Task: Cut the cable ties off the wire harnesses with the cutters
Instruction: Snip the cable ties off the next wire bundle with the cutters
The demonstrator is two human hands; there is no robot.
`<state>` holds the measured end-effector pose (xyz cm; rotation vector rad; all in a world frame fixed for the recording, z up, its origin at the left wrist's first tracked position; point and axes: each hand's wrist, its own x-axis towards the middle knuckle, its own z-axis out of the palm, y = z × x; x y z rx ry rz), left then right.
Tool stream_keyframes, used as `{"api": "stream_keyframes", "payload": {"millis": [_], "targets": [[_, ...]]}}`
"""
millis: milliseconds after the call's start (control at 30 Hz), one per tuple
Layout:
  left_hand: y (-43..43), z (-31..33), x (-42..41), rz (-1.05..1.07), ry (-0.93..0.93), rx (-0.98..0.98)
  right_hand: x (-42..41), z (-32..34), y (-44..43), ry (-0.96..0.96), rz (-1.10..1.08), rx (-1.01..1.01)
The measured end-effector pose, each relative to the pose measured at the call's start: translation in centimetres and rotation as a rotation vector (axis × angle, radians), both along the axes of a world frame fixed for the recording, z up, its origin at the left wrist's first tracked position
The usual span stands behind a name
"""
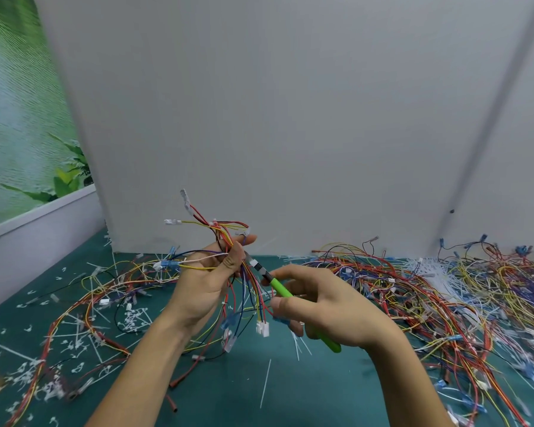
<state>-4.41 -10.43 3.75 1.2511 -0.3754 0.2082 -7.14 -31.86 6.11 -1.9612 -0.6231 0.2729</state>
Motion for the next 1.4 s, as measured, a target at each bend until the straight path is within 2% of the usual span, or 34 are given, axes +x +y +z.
{"api": "stream_keyframes", "payload": {"millis": [133,267,433,700,1000,1267,1400], "targets": [[0.7,-0.2,0.2,-0.107,-0.030,-0.026,0.0,0.0,-0.1,0.080,0.044,0.076],[1.4,-0.4,0.3,-0.081,-0.086,0.132,-0.1,0.1,-0.2,0.142,0.079,0.127],[2.2,-0.1,0.2,-0.083,-0.116,0.310,-0.3,0.4,-0.3,0.146,0.110,0.096],[2.5,0.1,0.1,-0.068,-0.069,0.442,-0.3,0.3,0.2,0.123,0.096,0.038],[2.9,0.2,0.6,-0.117,0.007,0.379,0.1,-0.2,0.1,0.144,0.104,0.129],[2.5,0.5,0.7,0.019,0.041,0.230,0.4,-0.3,-0.3,0.152,0.098,0.174],[2.6,0.7,0.4,0.042,0.036,0.268,0.4,-0.3,-0.4,0.140,0.120,0.131]]}}
